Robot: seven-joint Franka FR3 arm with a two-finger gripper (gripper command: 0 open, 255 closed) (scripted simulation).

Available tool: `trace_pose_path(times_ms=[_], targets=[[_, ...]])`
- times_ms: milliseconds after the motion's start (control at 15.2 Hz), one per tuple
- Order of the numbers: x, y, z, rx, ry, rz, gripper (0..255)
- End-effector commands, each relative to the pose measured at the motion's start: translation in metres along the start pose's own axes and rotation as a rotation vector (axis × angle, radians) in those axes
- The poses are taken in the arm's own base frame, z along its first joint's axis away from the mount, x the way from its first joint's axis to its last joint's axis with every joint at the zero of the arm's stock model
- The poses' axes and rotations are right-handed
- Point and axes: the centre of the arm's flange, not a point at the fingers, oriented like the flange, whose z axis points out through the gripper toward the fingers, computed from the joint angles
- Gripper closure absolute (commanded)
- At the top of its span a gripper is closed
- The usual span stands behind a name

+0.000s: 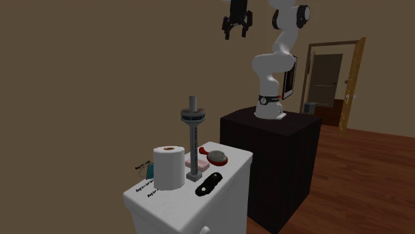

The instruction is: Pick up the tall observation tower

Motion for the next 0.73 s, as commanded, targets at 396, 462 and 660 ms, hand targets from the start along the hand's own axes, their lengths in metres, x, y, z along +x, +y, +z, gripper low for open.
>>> trace_pose_path(times_ms=[396,462,660], targets=[[0.072,-0.02,0.044,-0.003,-0.059,0.024,0],[0.084,-0.023,0.051,-0.004,-0.069,0.028,0],[0.12,-0.032,0.075,-0.005,-0.098,0.04,0]])
